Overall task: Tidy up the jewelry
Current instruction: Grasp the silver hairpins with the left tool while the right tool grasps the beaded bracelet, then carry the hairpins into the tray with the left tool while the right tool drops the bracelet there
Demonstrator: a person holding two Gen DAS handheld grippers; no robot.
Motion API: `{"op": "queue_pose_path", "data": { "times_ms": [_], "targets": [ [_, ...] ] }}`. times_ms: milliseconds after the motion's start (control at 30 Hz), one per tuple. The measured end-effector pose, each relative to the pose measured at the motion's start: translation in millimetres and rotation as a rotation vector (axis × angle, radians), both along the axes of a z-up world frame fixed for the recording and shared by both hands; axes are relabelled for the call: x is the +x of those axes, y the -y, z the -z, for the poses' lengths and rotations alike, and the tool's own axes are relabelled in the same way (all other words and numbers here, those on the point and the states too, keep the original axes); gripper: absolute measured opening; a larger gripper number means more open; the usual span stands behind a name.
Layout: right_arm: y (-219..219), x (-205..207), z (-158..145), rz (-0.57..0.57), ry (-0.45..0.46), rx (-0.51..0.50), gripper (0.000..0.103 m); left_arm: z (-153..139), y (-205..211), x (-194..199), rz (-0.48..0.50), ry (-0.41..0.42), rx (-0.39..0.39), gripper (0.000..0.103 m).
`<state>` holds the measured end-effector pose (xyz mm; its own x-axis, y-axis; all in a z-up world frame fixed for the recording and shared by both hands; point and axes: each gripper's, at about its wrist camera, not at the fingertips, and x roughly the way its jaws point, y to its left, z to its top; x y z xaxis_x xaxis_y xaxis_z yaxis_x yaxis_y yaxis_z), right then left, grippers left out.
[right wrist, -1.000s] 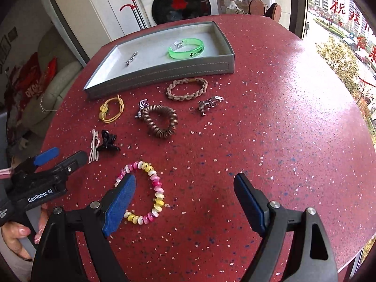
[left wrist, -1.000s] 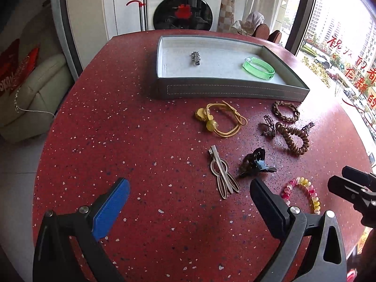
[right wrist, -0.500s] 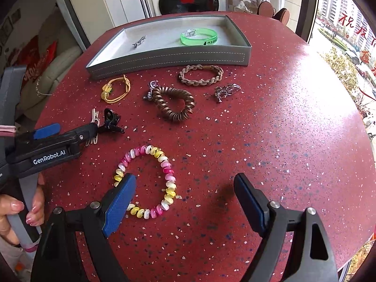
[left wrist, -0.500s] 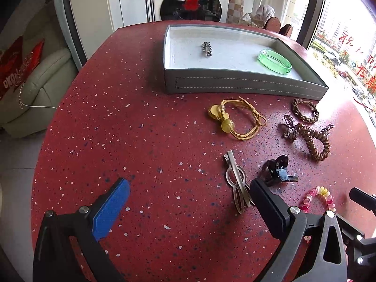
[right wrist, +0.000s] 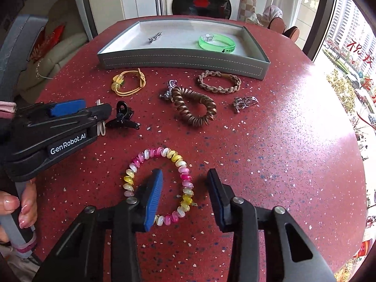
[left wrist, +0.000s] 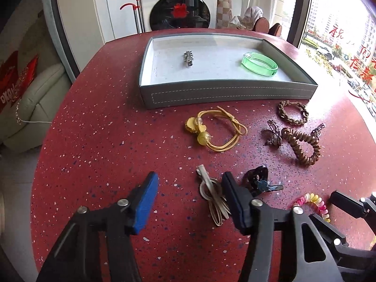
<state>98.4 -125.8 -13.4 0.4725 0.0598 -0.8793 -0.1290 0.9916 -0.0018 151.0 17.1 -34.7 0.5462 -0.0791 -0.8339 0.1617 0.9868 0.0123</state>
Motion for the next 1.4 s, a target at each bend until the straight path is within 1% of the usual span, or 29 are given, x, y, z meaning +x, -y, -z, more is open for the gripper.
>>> {"op": "queue_pose_path", "data": {
  "times_ms": [33,67,100,133,167,267,300,467,633,867,1000,1100,1267,1400],
  "targets": [
    [-0.7,-0.2,-0.5,-0.001,-0.001,0.0,0.029,-1.1,2.2,-1.0,0.01,0.004,0.005,0.056],
    [-0.5,0.0,-0.8,-0.002,-0.003,0.006,0.023,-1.8,4.1,-1.7,0.021,0.005,0.005,0.051],
    [0.2,0.1,-0.8,-0.001,-0.005,0.009,0.021,-2.2,5.5,-2.2,0.031,0.004,0.002,0.045],
    [1.4,0.6,-0.7,0.0,-0.006,0.013,0.015,-2.5,6.1,-2.6,0.038,0.003,-0.001,0.039],
    [2.7,0.4,-0.6,0.003,-0.005,0.015,0.01,-3.0,6.3,-3.0,0.042,0.004,0.0,0.039],
    [8.8,-0.3,-0.4,0.021,-0.005,0.042,0.01,-3.4,3.0,-4.0,0.041,0.004,-0.017,0.037],
    [11.8,-0.4,-0.8,0.03,-0.004,0.054,0.01,-4.6,1.0,-4.6,0.043,0.006,-0.032,0.025],
    [28.8,0.7,-10.3,0.067,0.02,0.112,0.01,-8.1,-10.8,-5.7,0.052,-0.008,-0.108,0.025],
    [43.0,3.5,-25.2,0.087,0.052,0.152,0.01,-14.1,-18.3,-6.9,0.051,-0.003,-0.142,0.025],
    [55.7,15.2,-45.5,0.1,0.094,0.191,0.01,-34.7,-24.5,-4.6,0.052,0.025,-0.172,0.025],
    [61.1,32.1,-58.8,0.102,0.112,0.208,0.01,-51.7,-25.3,5.0,0.052,0.047,-0.199,0.025],
    [64.4,49.3,-69.3,0.101,0.125,0.22,0.01,-65.2,-22.9,14.4,0.061,0.077,-0.205,0.025],
    [67.6,88.2,-84.5,0.107,0.138,0.253,0.01,-83.0,-14.6,38.7,0.08,0.11,-0.211,0.025],
    [66.9,123.2,-88.1,0.109,0.124,0.286,0.01,-93.9,-5.9,64.7,0.095,0.143,-0.198,0.025]
  ]
}}
